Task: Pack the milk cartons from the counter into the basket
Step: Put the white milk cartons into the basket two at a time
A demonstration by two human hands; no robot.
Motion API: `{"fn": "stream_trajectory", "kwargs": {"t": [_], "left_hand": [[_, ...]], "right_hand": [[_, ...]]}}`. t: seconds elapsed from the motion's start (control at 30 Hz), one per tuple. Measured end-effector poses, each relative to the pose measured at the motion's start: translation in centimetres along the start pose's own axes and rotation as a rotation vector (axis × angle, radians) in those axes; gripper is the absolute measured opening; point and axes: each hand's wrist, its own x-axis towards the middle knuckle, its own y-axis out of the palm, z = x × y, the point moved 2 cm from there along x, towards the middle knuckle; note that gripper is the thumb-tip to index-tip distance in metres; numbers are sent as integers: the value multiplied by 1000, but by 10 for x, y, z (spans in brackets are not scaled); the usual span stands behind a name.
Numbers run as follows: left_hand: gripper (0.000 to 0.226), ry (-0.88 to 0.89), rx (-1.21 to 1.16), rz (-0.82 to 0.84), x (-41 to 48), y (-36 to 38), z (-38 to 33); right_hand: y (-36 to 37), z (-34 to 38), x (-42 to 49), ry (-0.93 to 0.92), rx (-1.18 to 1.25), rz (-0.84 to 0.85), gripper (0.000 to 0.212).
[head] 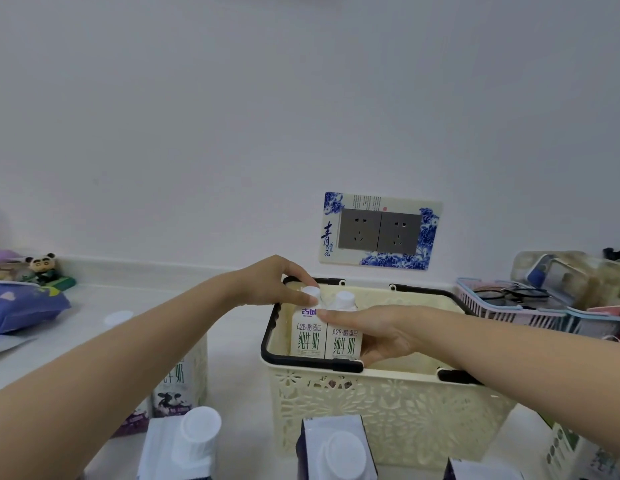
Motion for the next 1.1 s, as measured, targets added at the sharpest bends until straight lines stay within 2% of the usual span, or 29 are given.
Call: {"fn": "stream_trajectory", "kwargs": {"t": [0.1,0.17,0.33,0.47,0.53,0.63,0.8,0.87,0.97,1.03,1.1], "left_hand": [[30,-9,-14,11,-3,0,-1],[33,-15,-27,13,-8,0,-2],[46,-26,43,-34,-34,-16,-7],[56,-33,135,-95,-71,-56,0],[61,-61,152,-131,-90,-78,8],[56,-112,157,-164,-118,-105,26],[68,-259,189,-91,-162,-122,63],[74,-325,189,-34,-173,-119,77],[54,-411,81,38,-182,-110,89],[44,-433,93,73,-183,-104,94],[51,-422,130,82,-181,-98,96]], "right_hand": [[-1,1,-6,30,-47,41,45],[-4,3,-15,37,-94,24,48],[-18,29,-49,-27,-296,-184,71],[-22,65,-77,-210,-360,-291,77],[-15,83,-83,-295,-339,-261,74],[15,107,-80,-391,-353,-183,69],[88,129,-49,-498,-407,31,48],[114,132,-34,-505,-452,75,53],[140,131,-15,-477,-521,109,67],[149,128,-5,-449,-541,140,66],[153,126,2,-437,-528,164,59]]}}
